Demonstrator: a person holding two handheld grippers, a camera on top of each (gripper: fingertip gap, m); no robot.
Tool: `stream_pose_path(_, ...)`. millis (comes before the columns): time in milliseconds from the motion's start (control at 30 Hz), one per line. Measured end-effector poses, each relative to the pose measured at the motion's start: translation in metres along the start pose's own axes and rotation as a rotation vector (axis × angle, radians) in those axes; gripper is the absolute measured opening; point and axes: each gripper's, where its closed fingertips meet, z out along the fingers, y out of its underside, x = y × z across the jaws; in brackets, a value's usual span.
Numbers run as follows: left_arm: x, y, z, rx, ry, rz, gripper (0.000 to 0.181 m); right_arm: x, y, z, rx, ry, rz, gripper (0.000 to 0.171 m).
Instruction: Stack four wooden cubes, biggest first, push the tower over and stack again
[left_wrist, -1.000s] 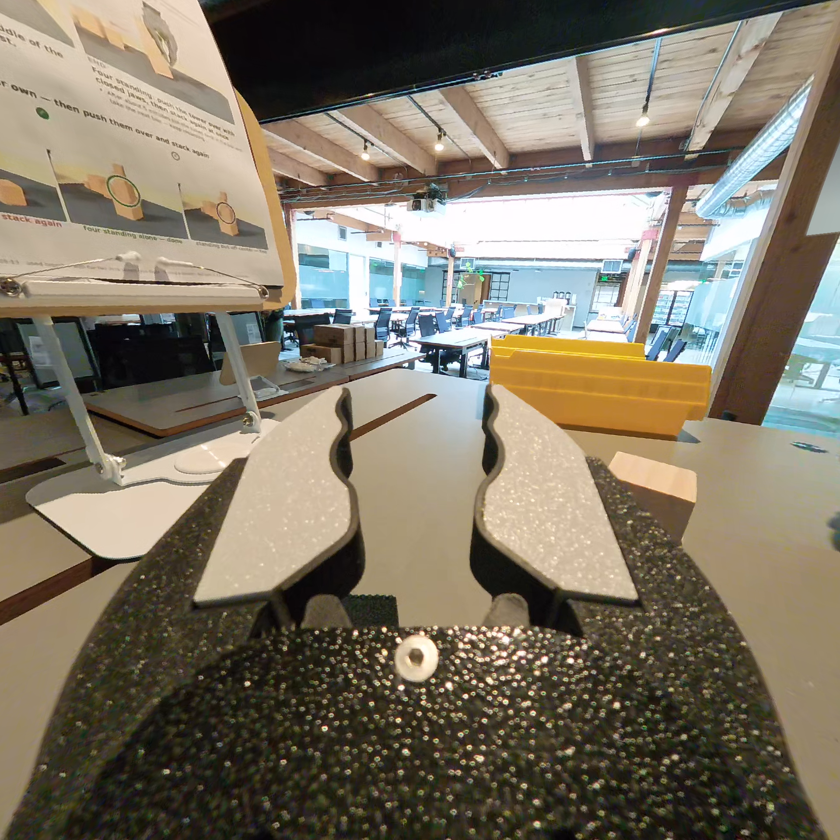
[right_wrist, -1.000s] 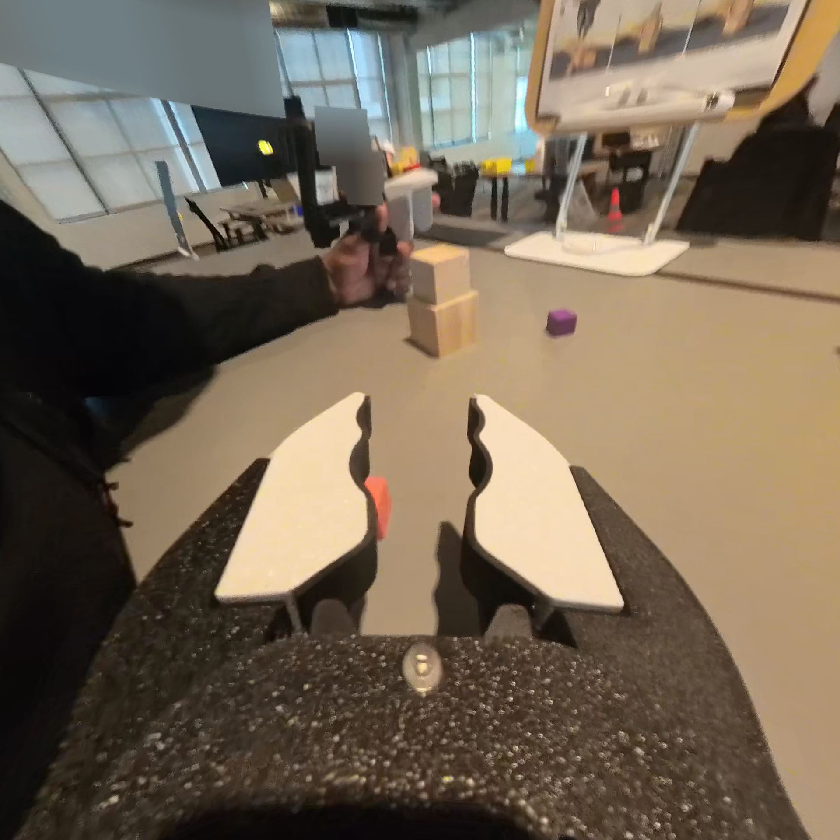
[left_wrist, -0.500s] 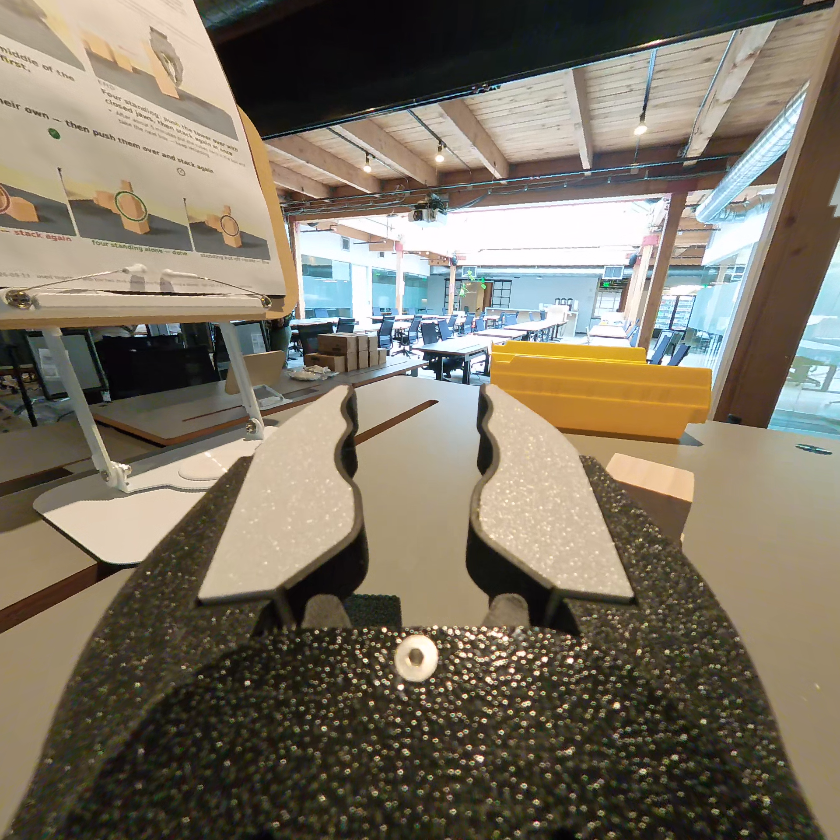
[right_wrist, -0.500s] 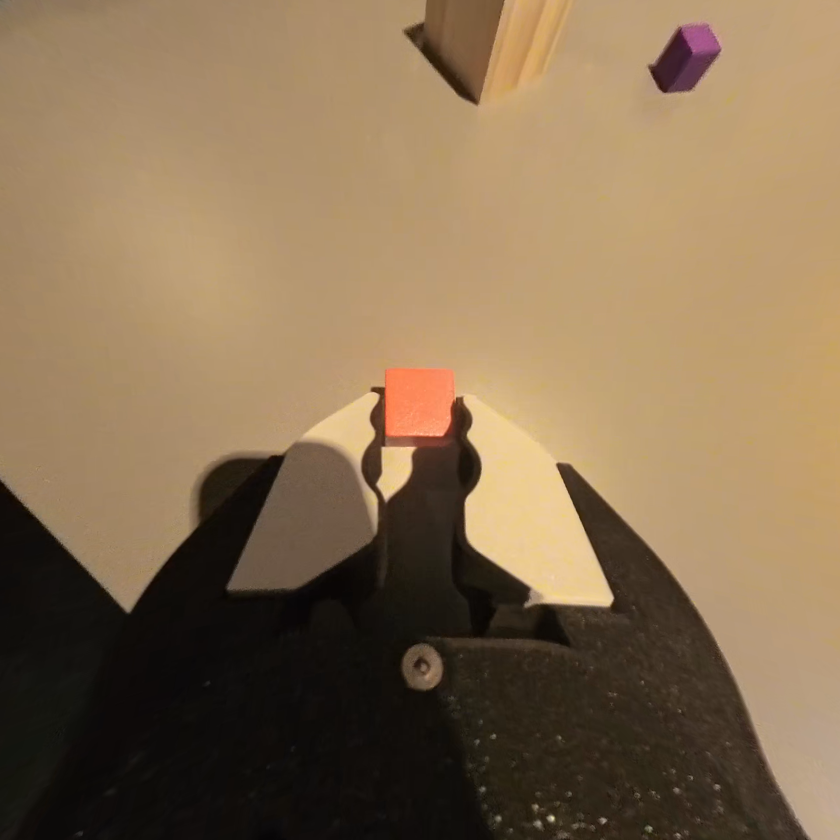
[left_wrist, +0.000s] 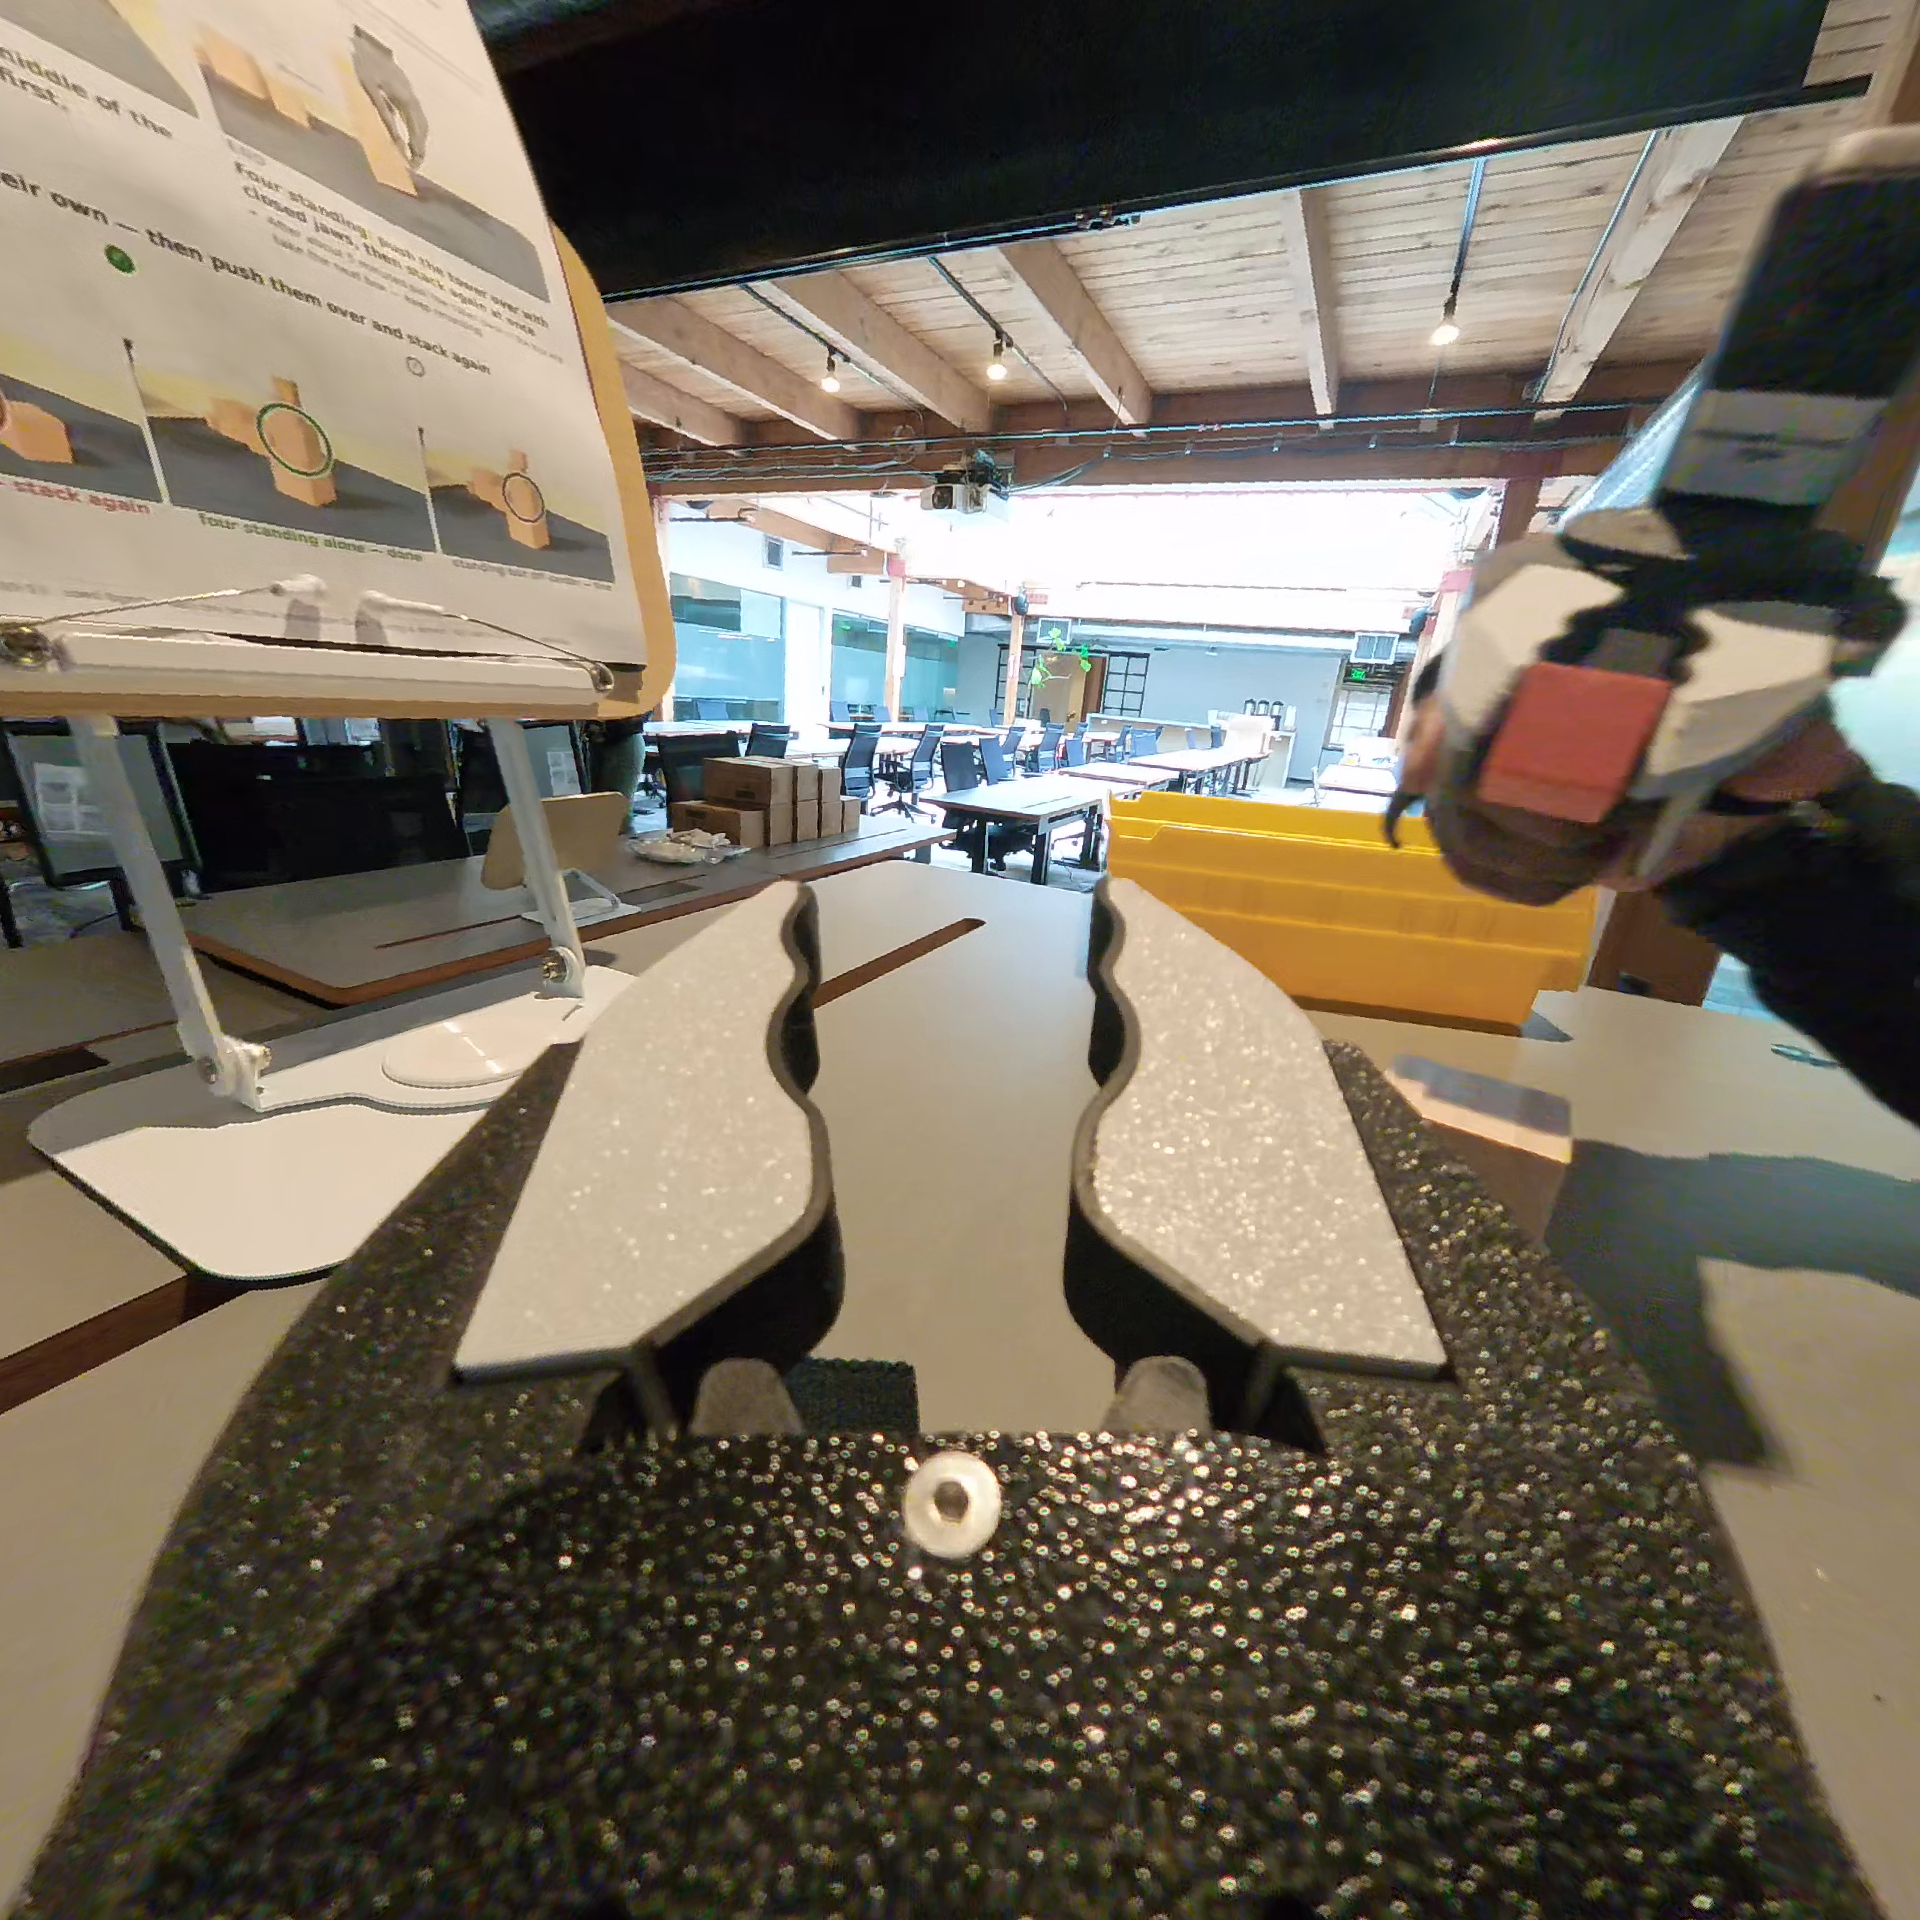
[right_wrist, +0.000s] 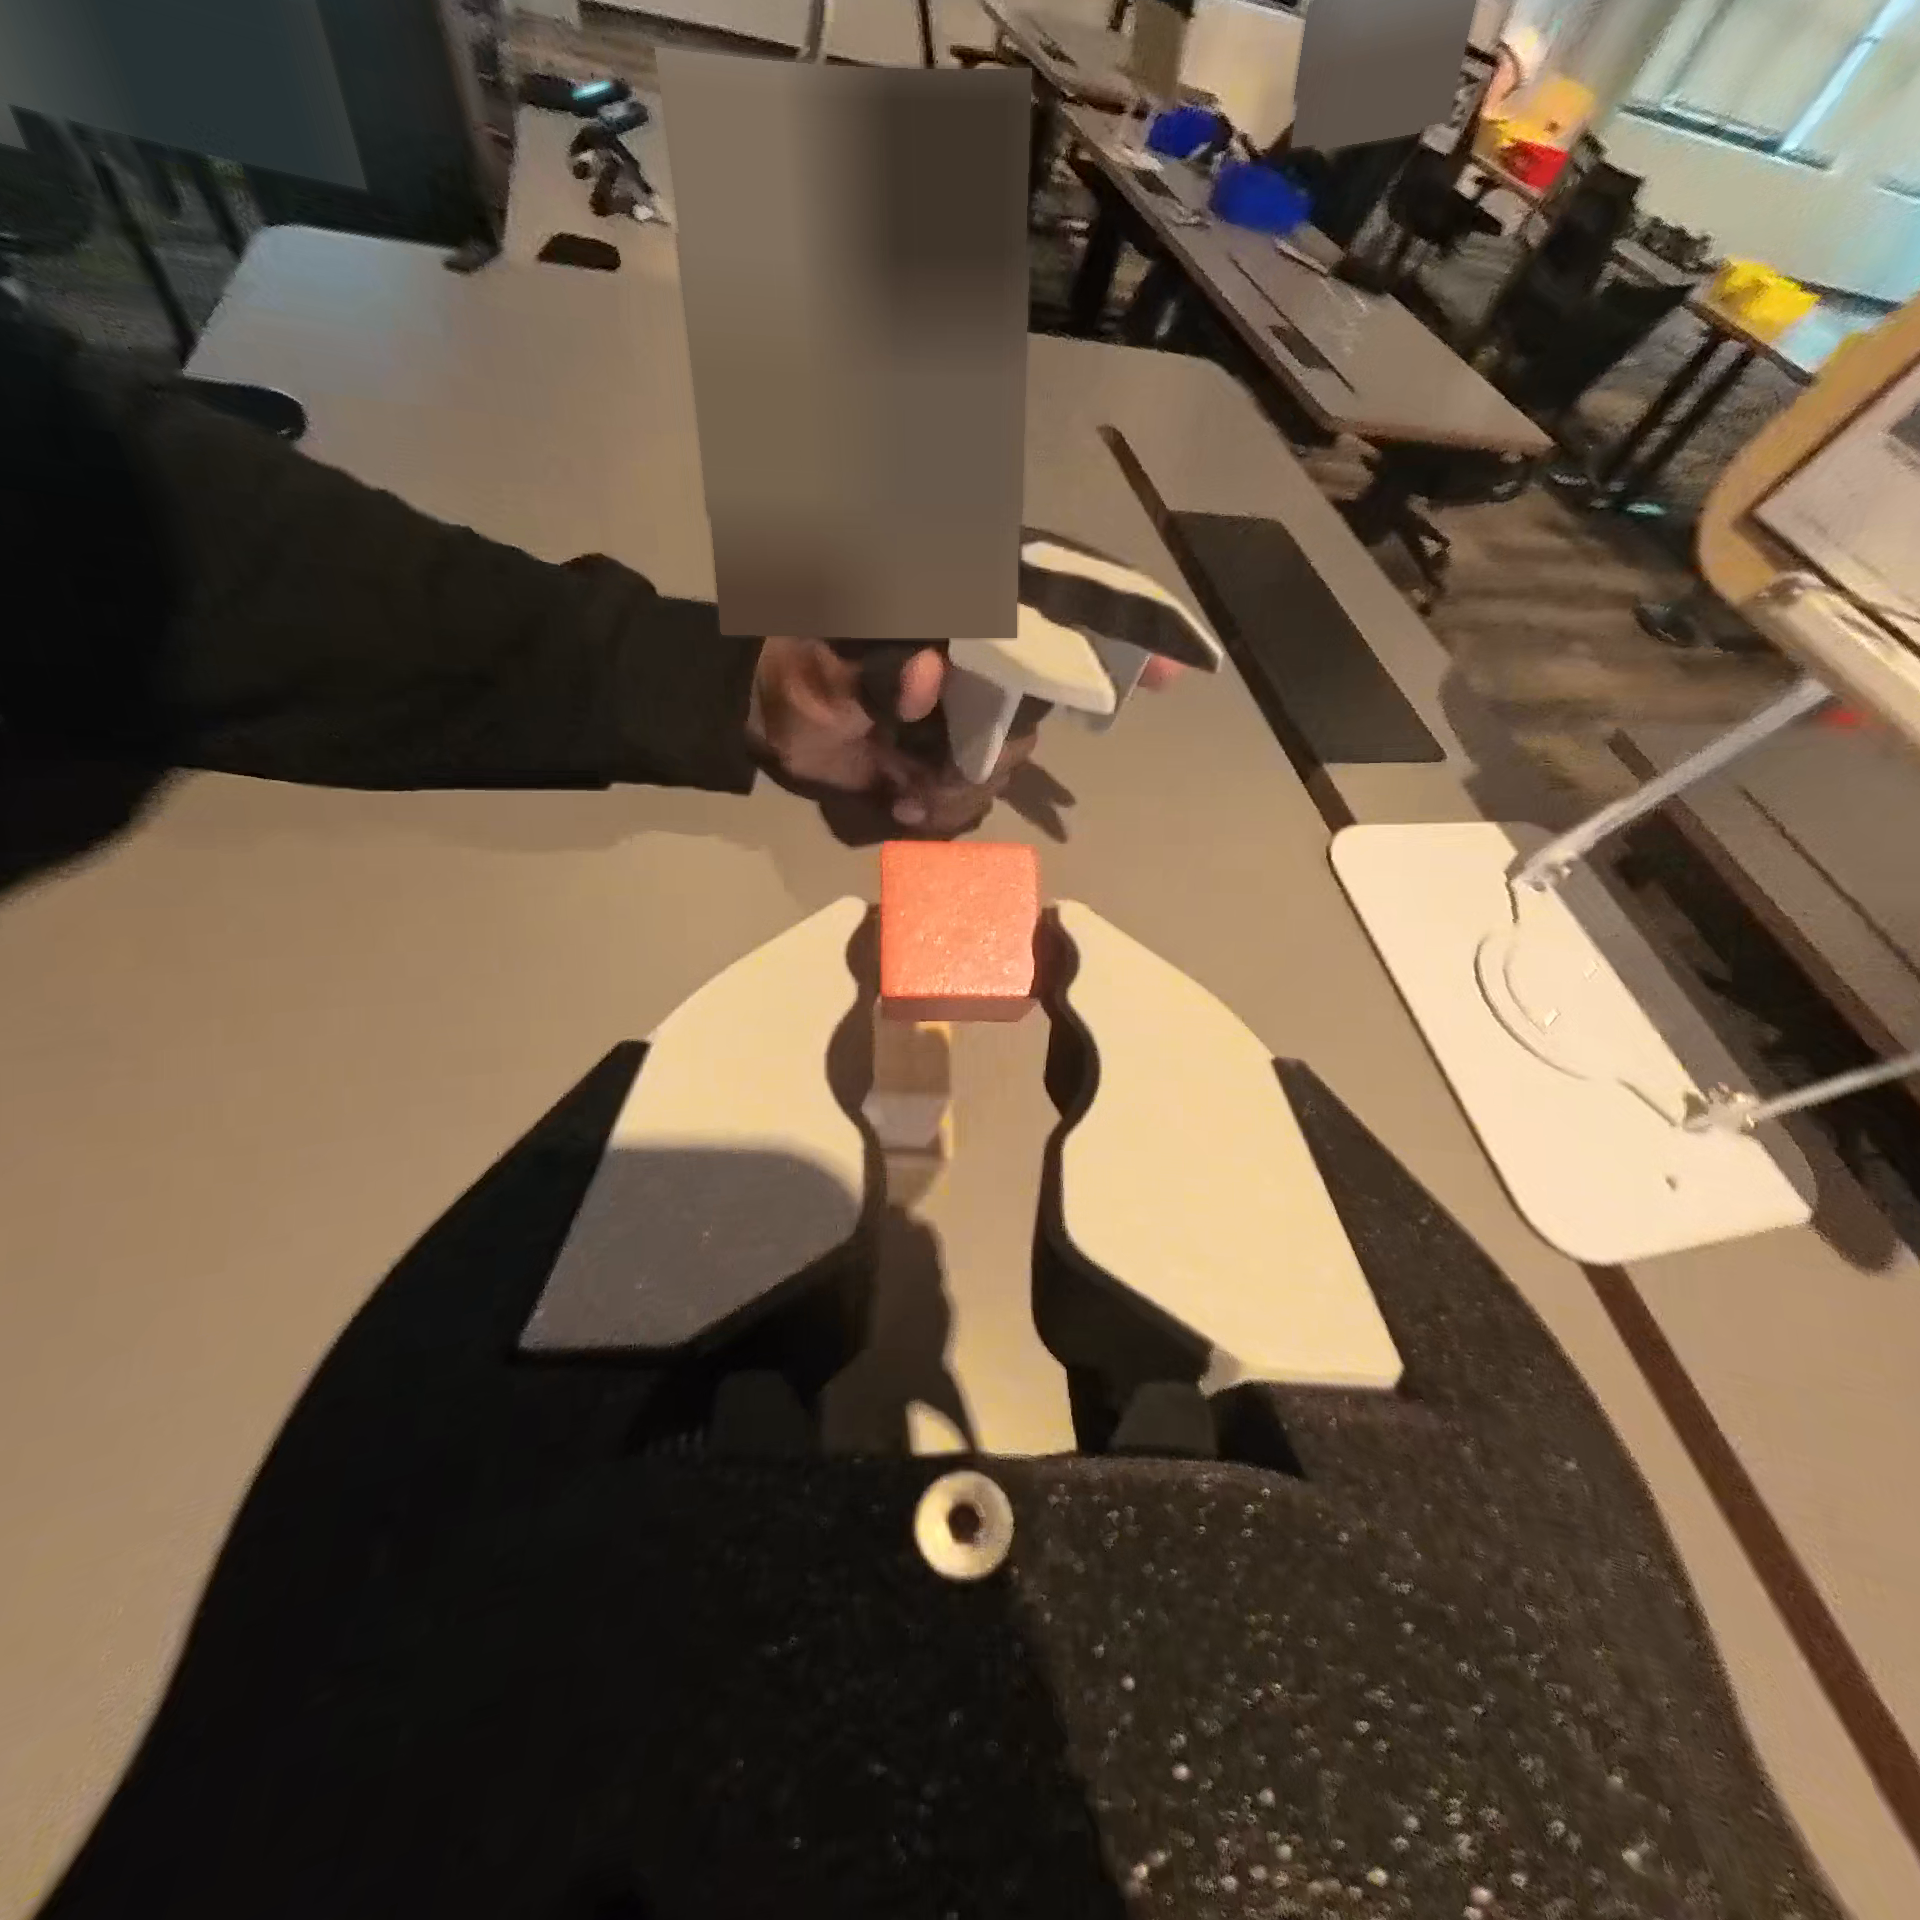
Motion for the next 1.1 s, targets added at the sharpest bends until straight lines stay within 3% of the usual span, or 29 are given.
stream_pose_path(133, 0.000, 0.000, 0.000, -0.001, 0.005, -0.008, 0.048, 0.007, 0.002, 0.030, -0.035, -0.067, -0.031, 0.029)
stream_pose_path(300, -0.001, 0.001, 0.001, -0.002, 0.011, -0.013, 0.047, -0.005, 0.037, 0.039, -0.188, -0.110, -0.026, 0.029)
stream_pose_path(500, -0.007, 0.005, 0.011, -0.021, 0.002, 0.002, 0.046, -0.010, 0.027, 0.032, -0.167, -0.156, 0.155, 0.029)
stream_pose_path(1100, -0.006, 0.002, 0.009, -0.002, -0.001, 0.017, 0.045, -0.021, 0.046, 0.052, -0.189, -0.184, 0.121, 0.029)
